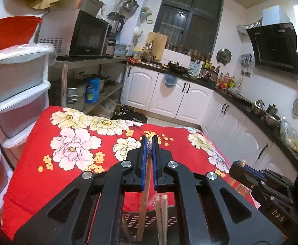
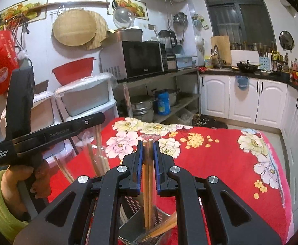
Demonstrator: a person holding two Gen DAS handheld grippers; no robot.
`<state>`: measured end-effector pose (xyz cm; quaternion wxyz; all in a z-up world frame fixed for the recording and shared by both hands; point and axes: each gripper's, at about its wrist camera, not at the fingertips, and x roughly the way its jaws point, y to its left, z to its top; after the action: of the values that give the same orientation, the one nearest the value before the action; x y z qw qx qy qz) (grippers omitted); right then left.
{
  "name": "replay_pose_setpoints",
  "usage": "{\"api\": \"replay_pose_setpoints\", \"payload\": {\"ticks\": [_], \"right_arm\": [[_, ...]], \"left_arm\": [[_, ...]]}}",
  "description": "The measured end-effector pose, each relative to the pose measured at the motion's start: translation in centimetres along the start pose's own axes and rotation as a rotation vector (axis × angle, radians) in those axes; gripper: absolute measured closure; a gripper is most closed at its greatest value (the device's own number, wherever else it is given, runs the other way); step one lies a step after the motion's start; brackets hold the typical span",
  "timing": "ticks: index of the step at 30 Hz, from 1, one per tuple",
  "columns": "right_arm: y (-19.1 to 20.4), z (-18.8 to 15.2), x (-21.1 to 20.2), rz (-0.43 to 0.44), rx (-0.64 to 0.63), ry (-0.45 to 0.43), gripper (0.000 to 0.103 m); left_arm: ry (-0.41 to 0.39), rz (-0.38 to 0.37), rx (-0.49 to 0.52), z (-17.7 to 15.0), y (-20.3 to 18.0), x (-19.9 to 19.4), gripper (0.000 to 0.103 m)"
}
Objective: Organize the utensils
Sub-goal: 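Lower the chopsticks into the caddy compartments with both grippers, then open both grippers to release the chopsticks into the grey caddy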
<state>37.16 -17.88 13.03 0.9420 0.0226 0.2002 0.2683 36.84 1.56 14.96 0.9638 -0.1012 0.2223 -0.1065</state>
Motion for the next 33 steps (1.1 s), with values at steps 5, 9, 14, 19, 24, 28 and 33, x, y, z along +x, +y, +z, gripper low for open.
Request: {"api": "replay_pose_setpoints", "payload": {"ticks": [5, 9, 14, 19, 24, 28, 33], "right_arm": [[0.0, -0.5, 0.6, 0.005, 0.001, 0.023, 0.093], [0.1, -0.9, 0.8, 0.008, 0.006, 0.040, 0.093], [0.2, -1.2, 0.8, 0.011, 0.007, 0.053, 0.093], [0.3, -1.5, 0.7, 0.012, 0.010, 0.064, 0.093], [0.2, -1.7, 0.6, 0.011, 0.014, 0.078, 0.093], [0.3, -1.8, 0.5, 0.011, 0.017, 0.090, 0.093], [0.3, -2.0, 0.1, 0.006, 0.017, 0.096, 0.093]], "left_arm": [[0.024, 0.000, -0.005, -0.5, 0.3, 0.5, 0.102], [0.038, -0.017, -0.010, -0.7, 0.3, 0.5, 0.102], [0.058, -0.022, -0.020, -1.2, 0.6, 0.6, 0.102], [0.070, -0.025, -0.030, -1.5, 0.9, 0.4, 0.102], [0.082, -0.021, -0.027, -1.9, 0.9, 0.2, 0.102], [0.088, -0.022, -0.027, -2.1, 1.0, -0.3, 0.102], [0.104, -0.010, -0.032, -2.2, 1.1, -0.6, 0.102]]}}
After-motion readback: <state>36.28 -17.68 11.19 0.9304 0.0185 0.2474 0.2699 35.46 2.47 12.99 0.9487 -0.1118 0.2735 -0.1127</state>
